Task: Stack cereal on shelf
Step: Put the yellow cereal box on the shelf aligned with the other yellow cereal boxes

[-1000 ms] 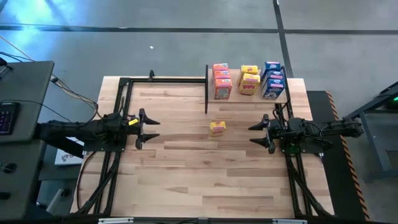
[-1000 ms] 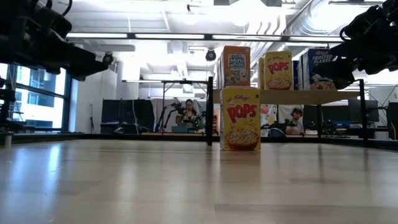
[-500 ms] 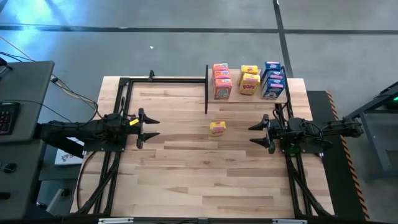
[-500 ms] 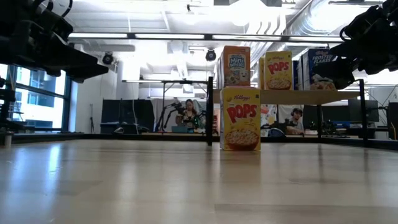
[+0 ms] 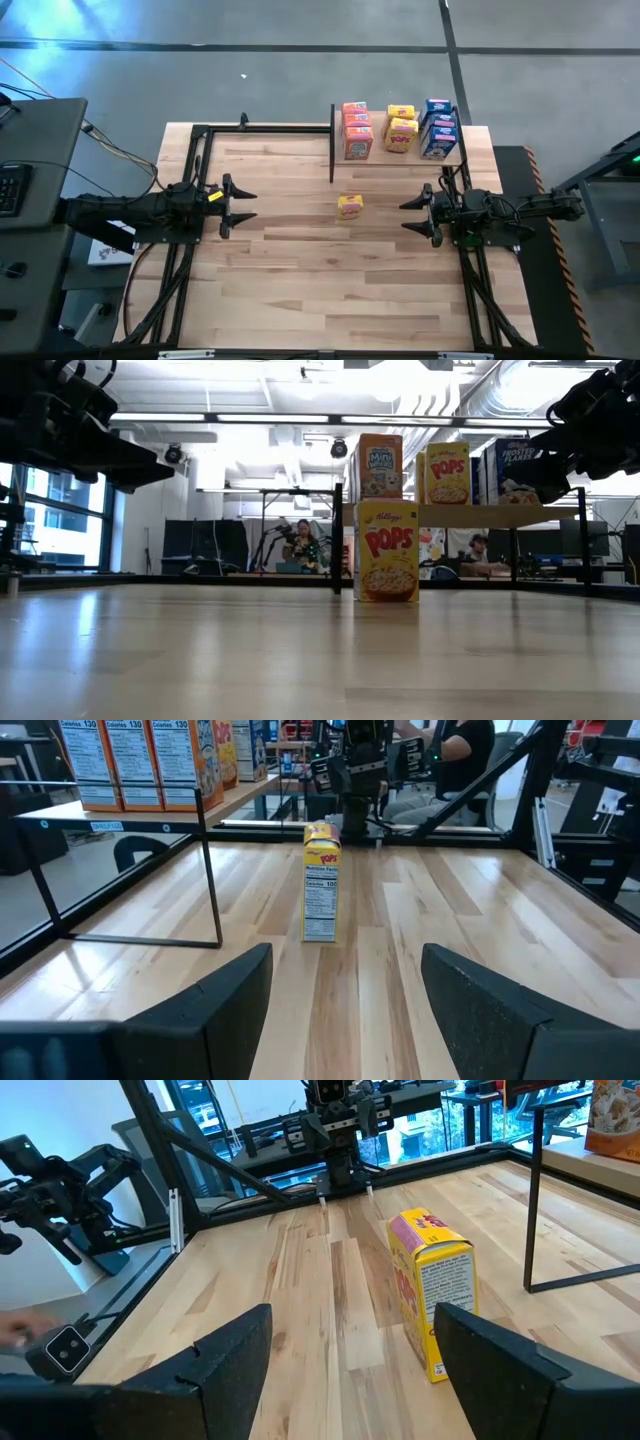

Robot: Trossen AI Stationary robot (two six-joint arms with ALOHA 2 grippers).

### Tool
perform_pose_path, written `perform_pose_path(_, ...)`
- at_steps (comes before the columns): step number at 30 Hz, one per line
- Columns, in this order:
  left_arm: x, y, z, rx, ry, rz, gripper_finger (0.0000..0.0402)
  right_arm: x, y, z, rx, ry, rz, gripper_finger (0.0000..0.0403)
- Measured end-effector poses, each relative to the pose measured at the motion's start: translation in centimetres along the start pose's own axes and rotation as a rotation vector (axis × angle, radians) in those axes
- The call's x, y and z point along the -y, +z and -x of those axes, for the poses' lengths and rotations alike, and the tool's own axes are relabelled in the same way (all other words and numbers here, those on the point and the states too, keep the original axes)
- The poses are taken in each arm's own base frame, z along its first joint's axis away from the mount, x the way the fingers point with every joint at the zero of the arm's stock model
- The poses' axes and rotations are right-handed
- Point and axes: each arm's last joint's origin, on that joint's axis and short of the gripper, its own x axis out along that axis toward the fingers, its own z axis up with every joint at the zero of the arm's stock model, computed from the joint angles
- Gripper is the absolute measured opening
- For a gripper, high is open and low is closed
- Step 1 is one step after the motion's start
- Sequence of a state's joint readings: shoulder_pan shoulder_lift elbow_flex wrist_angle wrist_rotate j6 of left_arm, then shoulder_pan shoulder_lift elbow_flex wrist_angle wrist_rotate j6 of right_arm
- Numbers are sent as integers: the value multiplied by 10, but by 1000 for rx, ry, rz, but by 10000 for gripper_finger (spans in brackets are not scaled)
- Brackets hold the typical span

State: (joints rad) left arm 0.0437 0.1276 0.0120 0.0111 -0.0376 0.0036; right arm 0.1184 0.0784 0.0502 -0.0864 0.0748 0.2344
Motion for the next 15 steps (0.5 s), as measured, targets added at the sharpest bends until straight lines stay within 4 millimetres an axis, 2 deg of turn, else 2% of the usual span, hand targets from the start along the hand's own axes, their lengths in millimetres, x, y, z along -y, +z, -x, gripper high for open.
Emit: perform_pose_path(15, 0, 0, 0, 0, 0, 0, 248, 0, 1, 0, 10, -17, 0, 270)
